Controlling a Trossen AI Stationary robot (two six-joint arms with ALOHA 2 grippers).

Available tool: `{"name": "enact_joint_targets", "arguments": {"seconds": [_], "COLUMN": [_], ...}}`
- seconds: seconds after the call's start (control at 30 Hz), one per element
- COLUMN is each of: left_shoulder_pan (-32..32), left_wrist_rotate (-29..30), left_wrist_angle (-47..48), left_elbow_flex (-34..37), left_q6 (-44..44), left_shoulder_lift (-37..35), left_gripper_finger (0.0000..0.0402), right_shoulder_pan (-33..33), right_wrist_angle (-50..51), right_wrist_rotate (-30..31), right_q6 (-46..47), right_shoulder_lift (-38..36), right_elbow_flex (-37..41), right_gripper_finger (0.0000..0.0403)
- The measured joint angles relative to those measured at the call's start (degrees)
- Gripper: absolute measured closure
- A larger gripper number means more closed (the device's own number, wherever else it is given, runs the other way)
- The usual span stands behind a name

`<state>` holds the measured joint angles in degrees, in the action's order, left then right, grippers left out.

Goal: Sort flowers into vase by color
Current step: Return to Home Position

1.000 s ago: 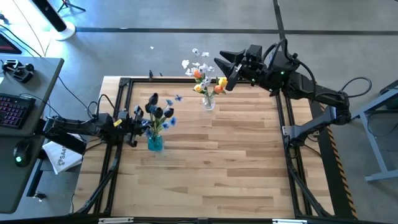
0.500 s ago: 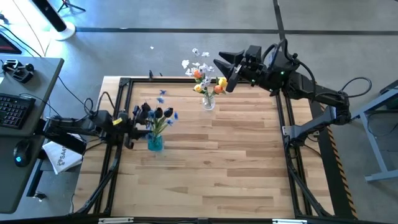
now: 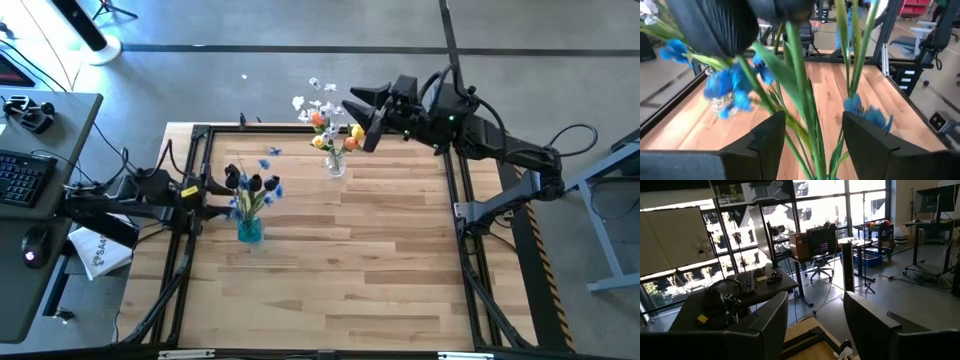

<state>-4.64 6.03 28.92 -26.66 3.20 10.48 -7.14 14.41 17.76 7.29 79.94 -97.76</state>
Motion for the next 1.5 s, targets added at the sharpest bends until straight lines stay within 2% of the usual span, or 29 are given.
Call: {"name": "enact_joint_targets", "arguments": {"seconds": [0.13, 0.27, 0.47, 0.63, 0.7, 0.73, 0.77, 0.83, 0.93, 1.0, 1.07, 1.2, 1.3, 1.5], "left_shoulder_pan": [0.0, 0.0, 0.5, 1.6, 2.3, 2.8, 3.5, 5.1, 7.0, 7.6, 8.3, 10.8, 13.1, 15.2], "left_wrist_rotate": [1.0, 4.8, 11.2, 24.3, 29.2, 29.7, 28.7, 23.0, 14.7, 13.1, 13.8, 15.2, 11.7, 6.2], "left_wrist_angle": [3.6, 14.9, 23.9, 22.6, 17.3, 14.3, 11.1, 3.6, -2.5, -4.1, -2.3, 1.6, 3.8, 0.5], "left_elbow_flex": [-5.4, -12.6, -23.8, -34.4, -38.3, -39.8, -41.0, -43.2, -44.3, -44.7, -44.9, -45.1, -42.9, -31.1], "left_q6": [5.0, 10.8, 10.4, 2.0, -2.0, -4.0, -6.0, -8.6, -7.8, -6.0, -5.6, -3.7, -2.3, 1.1], "left_shoulder_lift": [3.2, 6.3, 12.7, 21.9, 25.7, 27.6, 29.6, 33.0, 37.6, 39.8, 40.8, 36.9, 32.2, 24.3], "left_gripper_finger": [0.0215, 0.0216, 0.0216, 0.0216, 0.0216, 0.0216, 0.0217, 0.0223, 0.0241, 0.0258, 0.0279, 0.0339, 0.0389, 0.04], "right_shoulder_pan": [0.0, 0.0, -0.6, -2.9, -3.6, -3.7, -3.7, -3.7, -3.7, -3.7, -3.7, -3.7, -3.7, -3.7], "right_wrist_angle": [2.2, 4.3, 9.5, 19.5, 23.1, 24.3, 25.5, 27.2, 28.2, 28.8, 30.7, 31.6, 28.6, 11.9], "right_wrist_rotate": [-0.3, -2.6, -8.0, -14.2, -15.5, -16.1, -17.1, -20.5, -27.7, -32.0, -34.0, -34.4, -34.4, -32.7], "right_q6": [1.0, 1.8, 4.5, 9.5, 10.4, 10.4, 10.3, 8.4, 5.0, 3.3, 2.0, 0.3, 0.4, 4.6], "right_shoulder_lift": [0.0, -0.3, -3.1, -6.9, -7.9, -8.3, -8.5, -8.7, -8.7, -8.7, -9.2, -12.6, -18.1, -30.9], "right_elbow_flex": [0.0, 0.0, 0.0, 0.0, 0.0, 0.0, 0.0, 0.0, 0.0, 0.0, 0.0, 2.9, 9.7, 29.1], "right_gripper_finger": [0.0214, 0.0214, 0.0214, 0.0214, 0.0214, 0.0214, 0.0214, 0.0214, 0.0215, 0.0219, 0.0228, 0.0256, 0.0279, 0.0319]}}
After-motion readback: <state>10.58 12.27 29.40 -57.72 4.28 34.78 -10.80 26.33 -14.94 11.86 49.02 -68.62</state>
